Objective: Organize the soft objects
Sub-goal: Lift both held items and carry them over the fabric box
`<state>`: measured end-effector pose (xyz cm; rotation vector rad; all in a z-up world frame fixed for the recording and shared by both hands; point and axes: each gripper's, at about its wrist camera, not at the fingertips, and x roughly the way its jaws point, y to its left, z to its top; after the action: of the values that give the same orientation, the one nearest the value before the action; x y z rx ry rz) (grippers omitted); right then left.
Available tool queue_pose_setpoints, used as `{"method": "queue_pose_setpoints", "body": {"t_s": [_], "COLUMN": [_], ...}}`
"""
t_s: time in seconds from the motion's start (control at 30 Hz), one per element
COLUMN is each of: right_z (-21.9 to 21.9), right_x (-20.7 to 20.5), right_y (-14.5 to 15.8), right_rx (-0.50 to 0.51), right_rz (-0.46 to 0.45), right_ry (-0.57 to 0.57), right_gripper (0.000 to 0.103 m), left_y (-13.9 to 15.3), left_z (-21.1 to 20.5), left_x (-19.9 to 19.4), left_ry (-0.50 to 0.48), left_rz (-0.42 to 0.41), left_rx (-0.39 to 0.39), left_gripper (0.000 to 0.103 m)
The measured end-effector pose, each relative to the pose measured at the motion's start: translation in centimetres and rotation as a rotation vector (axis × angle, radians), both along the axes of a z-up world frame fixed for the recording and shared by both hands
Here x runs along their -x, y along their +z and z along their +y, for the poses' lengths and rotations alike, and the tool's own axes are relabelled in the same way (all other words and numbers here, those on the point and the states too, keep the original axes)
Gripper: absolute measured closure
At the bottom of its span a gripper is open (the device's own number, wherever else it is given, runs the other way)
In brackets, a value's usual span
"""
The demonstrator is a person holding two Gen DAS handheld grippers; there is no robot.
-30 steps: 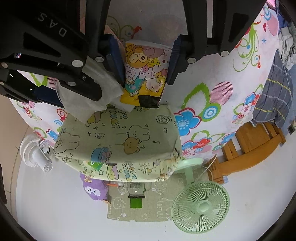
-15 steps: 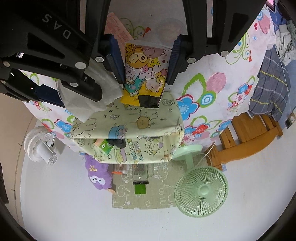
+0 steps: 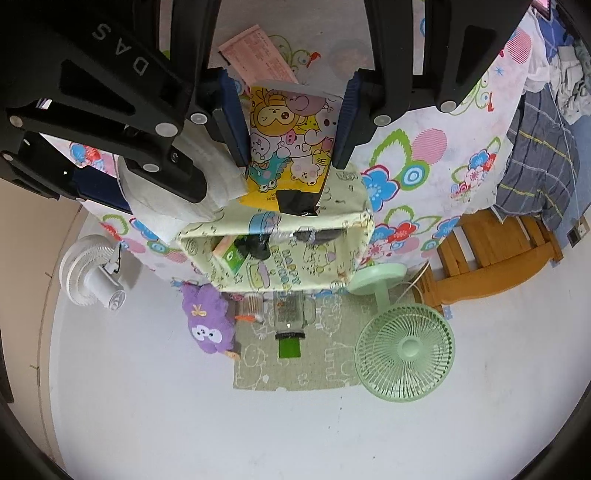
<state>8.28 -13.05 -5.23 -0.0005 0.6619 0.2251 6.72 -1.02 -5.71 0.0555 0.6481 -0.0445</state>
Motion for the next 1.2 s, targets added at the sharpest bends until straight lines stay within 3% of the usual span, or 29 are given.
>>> {"method": "queue_pose_setpoints", "body": {"t_s": [0.63, 1.2], "right_z": [-0.7, -0.3], "right_x": [1.9, 0.9], "right_y": [4.8, 7.1], "right_rx": [-0.005, 0.002], "right_rz": [-0.097, -0.145], "right_ry": [-0.015, -0.017], "right_gripper": [0.048, 0.048], "left_y": [4.5, 6.2], "left_z": [-1.0, -0.7], "left_x": [1.4, 0.1], "left_ry": [-0.009, -0.006], "left_rz": [-0.087, -0.132], "left_rx": [0.024, 0.04], "left_gripper": [0.057, 0.057]}}
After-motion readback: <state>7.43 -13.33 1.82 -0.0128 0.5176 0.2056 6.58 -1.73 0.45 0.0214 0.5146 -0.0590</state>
